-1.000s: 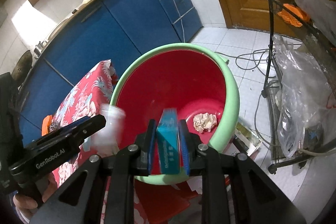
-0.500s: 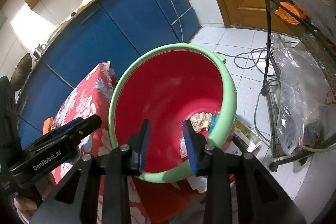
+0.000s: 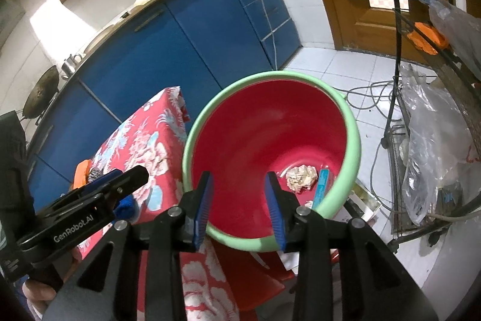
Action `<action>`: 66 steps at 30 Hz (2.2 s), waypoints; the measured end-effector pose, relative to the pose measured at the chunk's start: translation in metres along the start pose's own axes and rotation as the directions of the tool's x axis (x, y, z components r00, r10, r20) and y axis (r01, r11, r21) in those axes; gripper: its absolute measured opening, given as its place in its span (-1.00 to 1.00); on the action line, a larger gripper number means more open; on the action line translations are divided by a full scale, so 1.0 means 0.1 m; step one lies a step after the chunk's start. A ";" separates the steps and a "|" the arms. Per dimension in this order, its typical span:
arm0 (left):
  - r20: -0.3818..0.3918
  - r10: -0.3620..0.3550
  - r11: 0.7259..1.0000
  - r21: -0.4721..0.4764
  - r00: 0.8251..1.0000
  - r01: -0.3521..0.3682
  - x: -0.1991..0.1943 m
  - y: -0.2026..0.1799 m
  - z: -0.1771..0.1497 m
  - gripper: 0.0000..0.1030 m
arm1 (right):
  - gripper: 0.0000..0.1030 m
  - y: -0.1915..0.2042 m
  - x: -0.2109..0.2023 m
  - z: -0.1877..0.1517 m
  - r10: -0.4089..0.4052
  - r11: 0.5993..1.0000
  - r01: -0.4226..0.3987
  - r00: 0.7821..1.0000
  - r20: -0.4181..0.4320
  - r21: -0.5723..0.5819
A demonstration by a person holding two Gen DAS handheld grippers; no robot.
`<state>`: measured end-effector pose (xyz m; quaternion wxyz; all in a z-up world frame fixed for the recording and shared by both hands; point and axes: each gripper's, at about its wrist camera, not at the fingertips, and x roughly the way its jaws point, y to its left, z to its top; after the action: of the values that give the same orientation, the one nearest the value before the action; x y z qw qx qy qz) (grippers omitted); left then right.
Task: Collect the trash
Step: 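Open both grippers to drop the bag and box into the bucket, then move the left gripper to the table and grasp the white cloth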
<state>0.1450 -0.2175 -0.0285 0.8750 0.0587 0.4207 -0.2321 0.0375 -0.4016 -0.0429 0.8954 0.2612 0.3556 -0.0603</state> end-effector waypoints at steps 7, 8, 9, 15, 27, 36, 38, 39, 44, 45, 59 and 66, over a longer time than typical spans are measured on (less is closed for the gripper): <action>0.017 0.035 0.998 -0.050 0.999 -0.034 -0.18 0.22 -0.05 0.08 | -0.17 0.22 -0.06 -0.03 0.028 0.999 -0.028 1.000 0.000 -0.037; 0.020 0.038 0.998 -0.056 0.999 -0.036 -0.20 0.25 -0.06 0.08 | -0.16 0.27 -0.07 -0.04 0.034 0.998 -0.034 0.999 -0.001 -0.044; 0.024 0.044 0.997 -0.064 0.999 -0.042 -0.24 0.28 -0.07 0.08 | -0.16 0.30 -0.07 -0.05 0.038 0.998 -0.038 0.999 -0.003 -0.051; 0.037 0.088 0.990 -0.112 0.995 -0.083 -0.42 0.54 -0.17 0.08 | -0.13 0.50 -0.08 -0.12 0.066 0.994 -0.067 0.998 -0.015 -0.084; 0.040 0.223 0.947 -0.244 0.974 -0.207 -0.78 1.29 -0.41 0.09 | -0.06 1.02 0.03 -0.29 0.122 0.978 -0.132 0.990 -0.068 -0.164; 0.013 0.289 0.899 -0.348 0.957 -0.266 -0.89 1.83 -0.64 0.09 | 0.05 1.37 0.23 -0.40 0.134 0.962 -0.157 0.984 -0.117 -0.223; 0.007 0.298 0.888 -0.369 0.954 -0.275 -0.88 1.93 -0.68 0.09 | 0.05 1.41 0.28 -0.43 0.130 0.960 -0.158 0.983 -0.129 -0.233; 0.004 0.303 0.883 -0.378 0.953 -0.279 -0.87 1.97 -0.70 0.09 | 0.05 1.43 0.30 -0.44 0.128 0.958 -0.157 0.983 -0.135 -0.238; -0.007 0.326 0.861 -0.411 0.945 -0.299 -0.82 2.16 -0.78 0.09 | 0.11 1.55 0.45 -0.49 0.107 0.951 -0.149 0.981 -0.163 -0.272; -0.009 0.328 0.857 -0.419 0.945 -0.301 -0.81 2.19 -0.80 0.09 | 0.11 1.56 0.49 -0.49 0.102 0.949 -0.147 0.980 -0.170 -0.278; -0.006 0.275 0.848 -0.468 0.961 -0.246 -0.54 2.42 -0.90 0.09 | 0.11 1.66 0.84 -0.53 0.055 0.943 -0.123 0.974 -0.220 -0.310; -0.007 0.244 0.846 -0.487 0.970 -0.216 -0.43 2.48 -0.94 0.08 | 0.11 1.67 0.91 -0.53 0.049 0.940 -0.119 0.974 -0.219 -0.318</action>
<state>0.1678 0.0453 -0.0785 0.8945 -0.1182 0.4310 -0.0146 0.1213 -0.2244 -0.0652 0.8860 0.1279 0.4408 0.0662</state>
